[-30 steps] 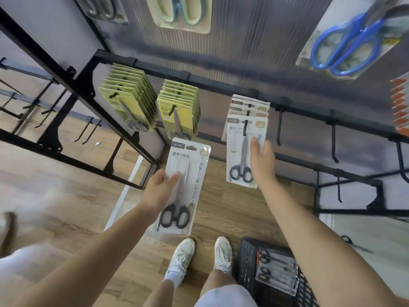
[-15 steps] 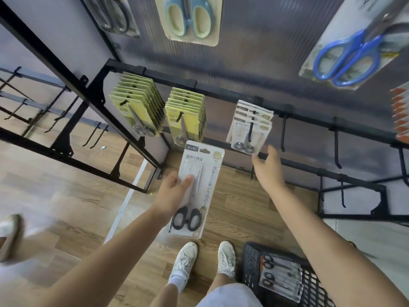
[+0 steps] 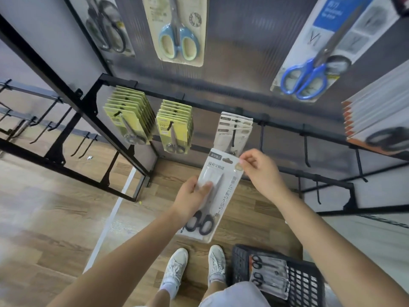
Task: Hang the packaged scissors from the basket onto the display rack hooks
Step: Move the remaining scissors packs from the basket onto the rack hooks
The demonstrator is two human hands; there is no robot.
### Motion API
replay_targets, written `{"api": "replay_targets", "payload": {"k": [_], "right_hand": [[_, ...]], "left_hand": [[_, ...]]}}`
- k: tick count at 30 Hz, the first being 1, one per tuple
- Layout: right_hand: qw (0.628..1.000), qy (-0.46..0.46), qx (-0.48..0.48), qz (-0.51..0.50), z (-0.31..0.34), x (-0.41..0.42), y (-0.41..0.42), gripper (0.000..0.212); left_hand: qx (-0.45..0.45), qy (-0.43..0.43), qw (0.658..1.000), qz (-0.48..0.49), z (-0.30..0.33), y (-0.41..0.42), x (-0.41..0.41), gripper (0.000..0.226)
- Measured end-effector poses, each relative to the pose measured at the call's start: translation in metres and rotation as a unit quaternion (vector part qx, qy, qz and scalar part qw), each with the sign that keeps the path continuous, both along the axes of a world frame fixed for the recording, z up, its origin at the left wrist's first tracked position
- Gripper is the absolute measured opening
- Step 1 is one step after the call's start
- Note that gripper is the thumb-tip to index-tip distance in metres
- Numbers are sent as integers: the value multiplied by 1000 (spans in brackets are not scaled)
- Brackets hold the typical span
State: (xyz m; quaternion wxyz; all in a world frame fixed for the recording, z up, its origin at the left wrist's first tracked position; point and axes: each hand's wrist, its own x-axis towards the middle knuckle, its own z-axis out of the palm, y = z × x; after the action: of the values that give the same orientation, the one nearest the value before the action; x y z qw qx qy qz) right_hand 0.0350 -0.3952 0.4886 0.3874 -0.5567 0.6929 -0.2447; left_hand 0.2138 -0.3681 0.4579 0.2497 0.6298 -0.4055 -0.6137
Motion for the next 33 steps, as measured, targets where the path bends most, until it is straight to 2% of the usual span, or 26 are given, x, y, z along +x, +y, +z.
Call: {"api": "replay_targets", "payload": {"k": [3, 7, 15, 21, 29, 33], "right_hand": [[1000, -15, 9, -12, -2, -6, 1, 21], [999, -6, -16, -29, 0, -13, -3, 18], [992, 108, -61, -17, -10, -7, -25, 11], [987, 145, -75, -11, -20, -6, -37, 10], [973, 197, -116, -24, -32, -5, -45, 12], [950, 261, -173, -4, -39, -1, -46, 15]], "left_hand": [[12, 16, 1000, -10, -3, 0, 0, 10], [7, -26, 1000, -7, -23, 7, 8, 20], [-2, -55, 998, 35, -43, -2, -1, 15], [-10, -74, 996, 53, -55, -17, -5, 12], [7, -24, 995, 93, -87, -38, -20, 9], [-4, -10, 995, 94, -108, -53, -31, 2]]}}
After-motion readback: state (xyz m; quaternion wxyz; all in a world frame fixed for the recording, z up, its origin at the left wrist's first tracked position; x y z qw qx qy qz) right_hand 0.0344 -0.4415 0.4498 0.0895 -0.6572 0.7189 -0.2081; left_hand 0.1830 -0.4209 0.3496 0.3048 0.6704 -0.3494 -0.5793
